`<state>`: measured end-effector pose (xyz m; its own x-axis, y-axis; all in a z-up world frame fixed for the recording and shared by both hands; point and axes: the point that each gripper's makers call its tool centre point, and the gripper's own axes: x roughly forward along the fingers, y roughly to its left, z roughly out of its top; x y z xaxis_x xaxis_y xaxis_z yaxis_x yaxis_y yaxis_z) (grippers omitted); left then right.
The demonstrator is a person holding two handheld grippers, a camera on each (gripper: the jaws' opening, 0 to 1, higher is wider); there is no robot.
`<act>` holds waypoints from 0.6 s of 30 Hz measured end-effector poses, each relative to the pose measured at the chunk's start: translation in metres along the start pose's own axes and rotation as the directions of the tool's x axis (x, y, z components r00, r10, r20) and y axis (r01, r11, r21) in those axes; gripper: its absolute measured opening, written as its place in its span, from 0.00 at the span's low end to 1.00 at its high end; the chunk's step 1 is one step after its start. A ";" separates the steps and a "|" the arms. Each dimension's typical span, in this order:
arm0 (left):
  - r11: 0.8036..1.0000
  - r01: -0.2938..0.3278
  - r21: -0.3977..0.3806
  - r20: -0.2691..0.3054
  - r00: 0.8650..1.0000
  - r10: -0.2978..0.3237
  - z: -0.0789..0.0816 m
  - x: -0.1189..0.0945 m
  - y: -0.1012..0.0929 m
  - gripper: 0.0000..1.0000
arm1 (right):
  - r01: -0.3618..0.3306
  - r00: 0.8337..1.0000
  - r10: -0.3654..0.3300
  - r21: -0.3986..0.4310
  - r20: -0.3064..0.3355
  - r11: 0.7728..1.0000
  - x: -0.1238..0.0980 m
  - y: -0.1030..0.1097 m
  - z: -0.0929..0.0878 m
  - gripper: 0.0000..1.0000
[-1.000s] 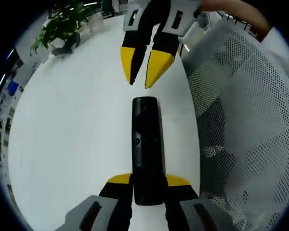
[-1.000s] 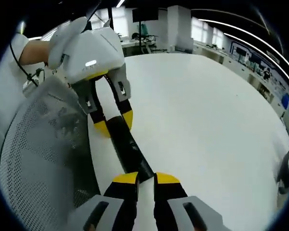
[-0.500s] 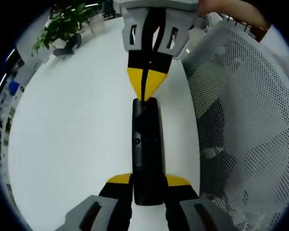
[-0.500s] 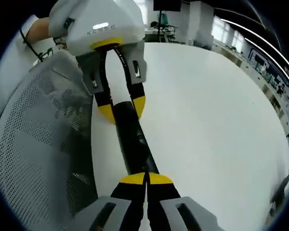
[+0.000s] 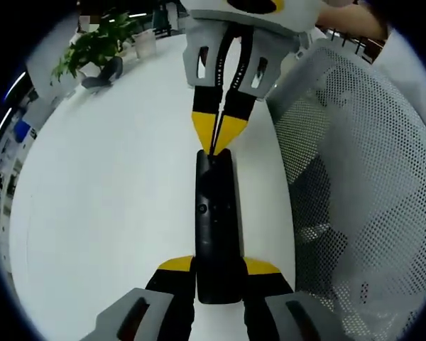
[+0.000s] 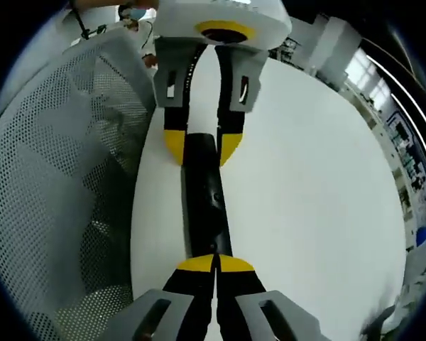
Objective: Press the specified remote control buttons in sequence, fully releasing each button before pressing the next.
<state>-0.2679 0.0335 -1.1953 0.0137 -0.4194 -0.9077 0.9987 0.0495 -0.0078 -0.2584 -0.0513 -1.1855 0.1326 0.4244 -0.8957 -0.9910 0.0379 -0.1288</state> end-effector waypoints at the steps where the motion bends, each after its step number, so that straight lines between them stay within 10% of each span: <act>1: 1.000 -0.001 -0.001 0.000 1.000 0.001 0.000 0.000 0.000 0.22 | 0.002 1.000 -0.002 0.009 0.015 1.000 0.000 -0.001 -0.001 0.00; 18: 1.000 0.000 0.004 -0.021 1.000 0.000 0.002 0.001 0.000 0.23 | -0.030 0.999 0.030 -0.014 0.042 0.999 0.006 0.000 0.009 0.00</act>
<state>-0.2680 0.0319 -1.1951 0.0129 -0.3999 -0.9165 0.9989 0.0459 -0.0059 -0.2583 -0.0403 -1.1872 0.1017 0.4629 -0.8805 -0.9940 0.0125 -0.1083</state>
